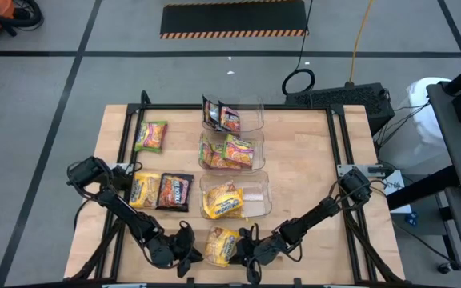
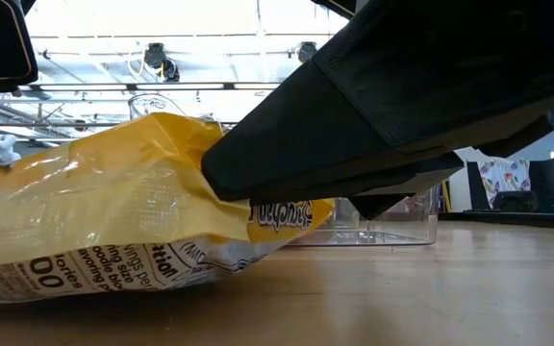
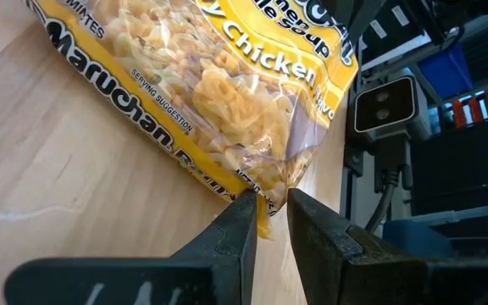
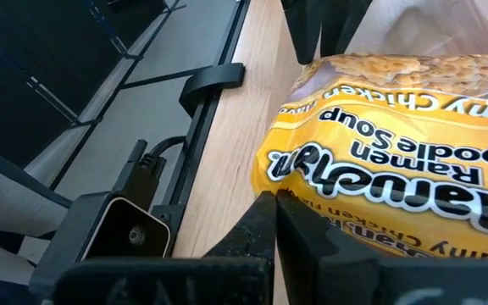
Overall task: Sort Maruchan noodles
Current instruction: Put the yellow noodle pack into the bottom transparent bin
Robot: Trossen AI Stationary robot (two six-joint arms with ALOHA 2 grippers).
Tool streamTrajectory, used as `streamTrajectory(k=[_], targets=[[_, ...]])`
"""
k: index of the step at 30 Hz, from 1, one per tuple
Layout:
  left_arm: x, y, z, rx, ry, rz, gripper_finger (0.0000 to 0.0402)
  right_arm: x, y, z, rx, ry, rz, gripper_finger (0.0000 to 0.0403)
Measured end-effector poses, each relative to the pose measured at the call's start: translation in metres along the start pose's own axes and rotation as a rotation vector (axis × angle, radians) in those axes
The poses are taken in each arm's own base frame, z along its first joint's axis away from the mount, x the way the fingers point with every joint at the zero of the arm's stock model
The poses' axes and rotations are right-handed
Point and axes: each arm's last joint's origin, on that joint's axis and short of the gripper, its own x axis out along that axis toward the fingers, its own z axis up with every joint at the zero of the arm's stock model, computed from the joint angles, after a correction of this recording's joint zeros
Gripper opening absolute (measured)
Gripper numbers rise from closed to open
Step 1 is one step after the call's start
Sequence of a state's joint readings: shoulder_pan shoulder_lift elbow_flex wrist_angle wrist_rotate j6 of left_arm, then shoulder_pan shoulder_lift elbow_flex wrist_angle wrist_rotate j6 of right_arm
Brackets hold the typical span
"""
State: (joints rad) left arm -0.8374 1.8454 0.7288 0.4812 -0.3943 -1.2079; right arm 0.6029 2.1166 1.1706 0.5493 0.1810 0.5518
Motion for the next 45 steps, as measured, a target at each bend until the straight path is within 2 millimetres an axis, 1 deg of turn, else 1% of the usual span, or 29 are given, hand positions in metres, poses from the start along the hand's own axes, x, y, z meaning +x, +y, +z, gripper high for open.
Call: streamTrajectory(k=[12,17,20,25,31,35,40,45], targets=[[0.000,0.001,-0.001,0.014,0.004,0.011,0.0074,0.000,-0.001,0.000,-0.016,-0.001,-0.002,0.0000],[0.012,0.007,-0.007,0.003,-0.019,-0.005,0.0074,0.000,-0.001,0.000,-0.015,0.000,-0.002,0.0000],[0.018,0.004,-0.007,0.010,-0.036,-0.022,0.0074,0.000,-0.001,0.000,-0.015,0.000,-0.001,0.0000],[0.023,-0.005,-0.005,0.092,-0.026,-0.027,0.0074,0.000,-0.001,0.000,-0.015,0.002,0.000,0.0000],[0.023,-0.004,-0.005,0.097,-0.015,-0.009,0.0074,0.000,-0.001,0.000,-0.015,0.001,0.000,0.0000],[0.023,-0.004,-0.005,0.092,-0.014,-0.006,0.0058,0.000,0.000,0.001,-0.014,-0.004,0.003,0.0000],[0.023,-0.004,-0.006,0.096,0.010,-0.009,0.0010,0.000,0.000,0.001,-0.013,-0.007,0.003,0.0000],[0.023,-0.003,-0.006,0.090,0.019,-0.006,0.0004,0.000,0.000,0.001,-0.013,-0.007,0.003,0.0000]])
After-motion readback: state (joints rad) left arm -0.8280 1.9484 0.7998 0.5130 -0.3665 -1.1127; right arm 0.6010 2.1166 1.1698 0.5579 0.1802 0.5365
